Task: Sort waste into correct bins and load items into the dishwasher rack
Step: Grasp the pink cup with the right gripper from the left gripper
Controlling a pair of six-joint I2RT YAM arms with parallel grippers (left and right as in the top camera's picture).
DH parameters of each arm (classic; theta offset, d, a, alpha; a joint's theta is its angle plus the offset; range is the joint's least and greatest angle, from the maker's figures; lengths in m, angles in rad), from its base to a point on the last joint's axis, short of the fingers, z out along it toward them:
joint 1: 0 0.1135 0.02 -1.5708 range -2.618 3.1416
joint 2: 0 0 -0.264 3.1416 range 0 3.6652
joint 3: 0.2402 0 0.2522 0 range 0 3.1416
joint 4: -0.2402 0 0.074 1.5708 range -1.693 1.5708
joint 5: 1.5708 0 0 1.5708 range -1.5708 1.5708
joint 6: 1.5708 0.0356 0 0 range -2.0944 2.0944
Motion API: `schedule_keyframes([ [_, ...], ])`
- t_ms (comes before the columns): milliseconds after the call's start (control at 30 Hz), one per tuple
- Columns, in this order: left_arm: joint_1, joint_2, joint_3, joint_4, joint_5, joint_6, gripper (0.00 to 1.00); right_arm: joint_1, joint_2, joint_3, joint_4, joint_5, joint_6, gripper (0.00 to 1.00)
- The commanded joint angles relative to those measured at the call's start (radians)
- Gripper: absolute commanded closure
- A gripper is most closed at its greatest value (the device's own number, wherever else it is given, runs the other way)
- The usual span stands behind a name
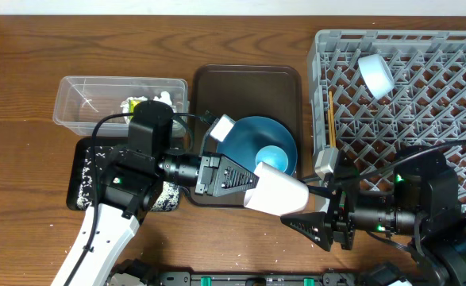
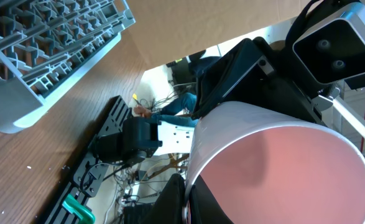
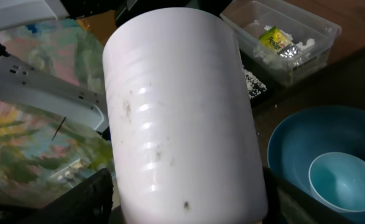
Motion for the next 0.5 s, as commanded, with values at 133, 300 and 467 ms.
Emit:
schedule_keyframes([
  [133, -0.002, -0.003, 0.002, 0.006, 0.013, 0.007, 0.94, -0.005, -0.004, -0.021, -0.006, -0.03, 0.0, 0.29],
  [300, -0.002, -0.003, 0.002, 0.006, 0.013, 0.007, 0.94, -0.005, -0.004, -0.024, -0.006, -0.029, 0.0, 0.28],
  [467, -0.002, -0.003, 0.002, 0.006, 0.013, 0.007, 0.94, -0.005, -0.004, -0.024, 0.0, -0.026, 0.0, 0.3],
])
